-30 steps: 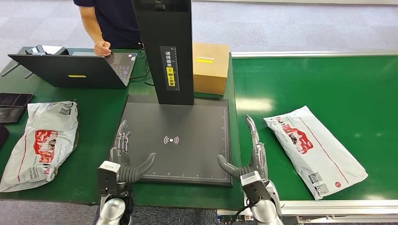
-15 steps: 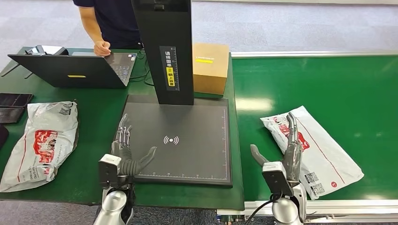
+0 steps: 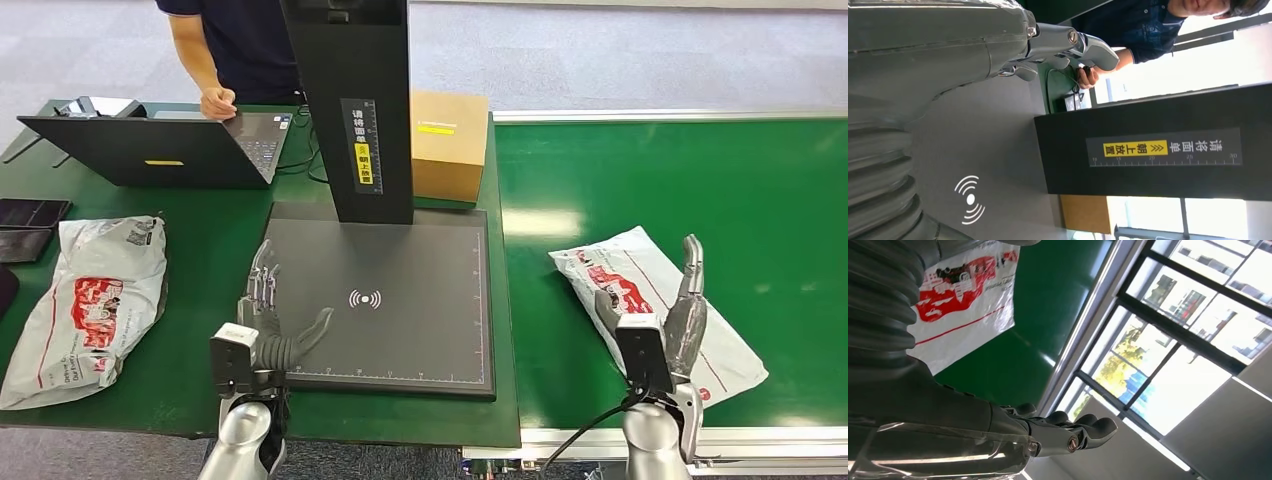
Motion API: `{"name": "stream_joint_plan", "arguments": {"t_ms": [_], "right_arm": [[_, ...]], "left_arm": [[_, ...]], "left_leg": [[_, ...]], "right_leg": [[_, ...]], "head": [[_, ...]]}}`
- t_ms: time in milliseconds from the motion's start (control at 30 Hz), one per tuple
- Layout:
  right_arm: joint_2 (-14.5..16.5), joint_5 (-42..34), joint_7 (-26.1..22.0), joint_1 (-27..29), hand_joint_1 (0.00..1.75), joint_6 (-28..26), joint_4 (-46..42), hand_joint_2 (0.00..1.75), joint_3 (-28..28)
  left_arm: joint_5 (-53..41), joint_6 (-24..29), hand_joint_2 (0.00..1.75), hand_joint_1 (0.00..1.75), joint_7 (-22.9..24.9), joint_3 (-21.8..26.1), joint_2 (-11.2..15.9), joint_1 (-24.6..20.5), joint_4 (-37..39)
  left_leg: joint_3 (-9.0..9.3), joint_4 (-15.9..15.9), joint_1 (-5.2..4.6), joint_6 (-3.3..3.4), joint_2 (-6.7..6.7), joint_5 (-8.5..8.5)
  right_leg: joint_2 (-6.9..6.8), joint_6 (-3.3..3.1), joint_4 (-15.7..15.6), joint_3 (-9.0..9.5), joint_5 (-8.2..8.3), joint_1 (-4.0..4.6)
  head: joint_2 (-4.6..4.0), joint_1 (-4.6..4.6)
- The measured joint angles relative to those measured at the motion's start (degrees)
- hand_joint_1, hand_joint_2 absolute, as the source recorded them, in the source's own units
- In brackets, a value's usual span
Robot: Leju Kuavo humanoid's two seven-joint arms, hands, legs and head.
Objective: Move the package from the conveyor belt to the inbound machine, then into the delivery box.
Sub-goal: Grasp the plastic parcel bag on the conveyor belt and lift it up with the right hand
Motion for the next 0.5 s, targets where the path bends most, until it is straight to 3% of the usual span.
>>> {"name": "stream_joint_plan", "arguments": {"t_ms": [233,500], "right_arm": [[-1.85,2.48,1.31,-2.64,0.0,-2.8,7.5,1.75,-5.71],[-5.41,4.12,0.85,-9.0,0.0,-7.11,22.81,1.75,-11.13]], "left_arm": [[-0.52,-0.31,1.75,0.0,0.09,0.16,-0.02,0.02,0.0],[-0.87,0.23,1.75,0.0,0.73,0.37,-0.03,0.25,0.0]], "left_leg": [[0.0,0.0,0.0,0.0,-0.01,0.0],[0.01,0.02,0.0,0.0,-0.01,0.0]], "right_leg": [[0.0,0.01,0.0,0.0,0.01,0.0],[0.0,0.02,0.0,0.01,0.03,-0.01]], "head": [[0.0,0.0],[0.0,0.0]]}}
